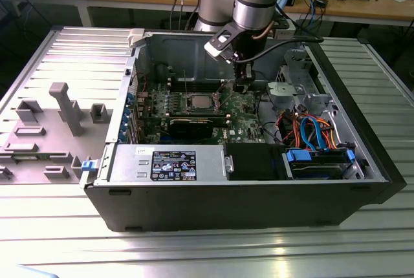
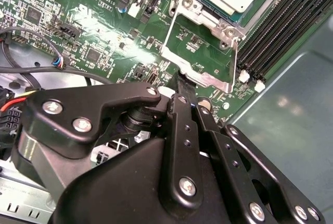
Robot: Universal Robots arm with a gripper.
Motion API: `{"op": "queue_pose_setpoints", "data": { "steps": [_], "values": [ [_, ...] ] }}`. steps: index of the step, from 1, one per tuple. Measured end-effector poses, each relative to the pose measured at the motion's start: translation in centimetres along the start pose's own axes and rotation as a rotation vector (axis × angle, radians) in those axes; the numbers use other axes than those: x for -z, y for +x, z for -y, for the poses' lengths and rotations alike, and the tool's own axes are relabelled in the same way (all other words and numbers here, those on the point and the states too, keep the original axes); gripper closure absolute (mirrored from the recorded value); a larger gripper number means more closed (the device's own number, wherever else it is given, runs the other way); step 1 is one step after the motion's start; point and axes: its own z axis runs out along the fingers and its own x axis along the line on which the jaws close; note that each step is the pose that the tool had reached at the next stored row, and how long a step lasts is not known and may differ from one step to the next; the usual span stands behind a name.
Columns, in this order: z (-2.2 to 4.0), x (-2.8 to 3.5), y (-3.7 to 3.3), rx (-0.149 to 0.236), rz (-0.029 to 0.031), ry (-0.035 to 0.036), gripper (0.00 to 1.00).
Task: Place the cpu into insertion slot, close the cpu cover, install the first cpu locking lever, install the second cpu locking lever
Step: 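Close the cpu cover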
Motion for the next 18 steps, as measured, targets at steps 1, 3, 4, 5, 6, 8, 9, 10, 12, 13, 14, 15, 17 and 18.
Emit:
{"op": "queue_pose_setpoints", "data": {
  "steps": [1, 3, 4, 5, 6, 8, 9, 10, 12, 13, 14, 15, 17, 18],
  "values": [
    [0.1, 0.01, 0.0, 0.0, 0.0001, 0.0, 0.89],
    [0.38, 0.01, 0.01, 0.0, 0.0001, 0.0, 0.89],
    [0.5, 0.01, 0.02, 0.0, 0.0001, 0.0001, 0.89],
    [0.54, 0.01, 0.02, 0.0, 0.0002, 0.0, 0.89],
    [0.58, 0.01, 0.02, 0.0, 0.0001, 0.0, 0.89],
    [0.67, 0.01, 0.02, 0.0, 0.0001, 0.0, 0.89],
    [0.72, 0.02, 0.03, 0.0, 0.0001, 0.0, 0.89],
    [0.75, 0.02, 0.03, 0.0, 0.0001, 0.0, 0.89],
    [0.81, 0.02, 0.03, 0.0, 0.0001, 0.0, 0.89],
    [0.82, 0.02, 0.03, 0.0, 0.0001, 0.0, 0.89],
    [0.86, 0.02, 0.03, 0.0, 0.0, 0.0, 0.89],
    [0.94, 0.02, 0.03, 0.0, 0.0001, 0.0, 0.89],
    [1.02, 0.02, 0.04, 0.0, 0.0001, 0.0, 0.89],
    [1.04, 0.02, 0.04, 0.0, 0.0001, 0.0, 0.89]
  ]
}}
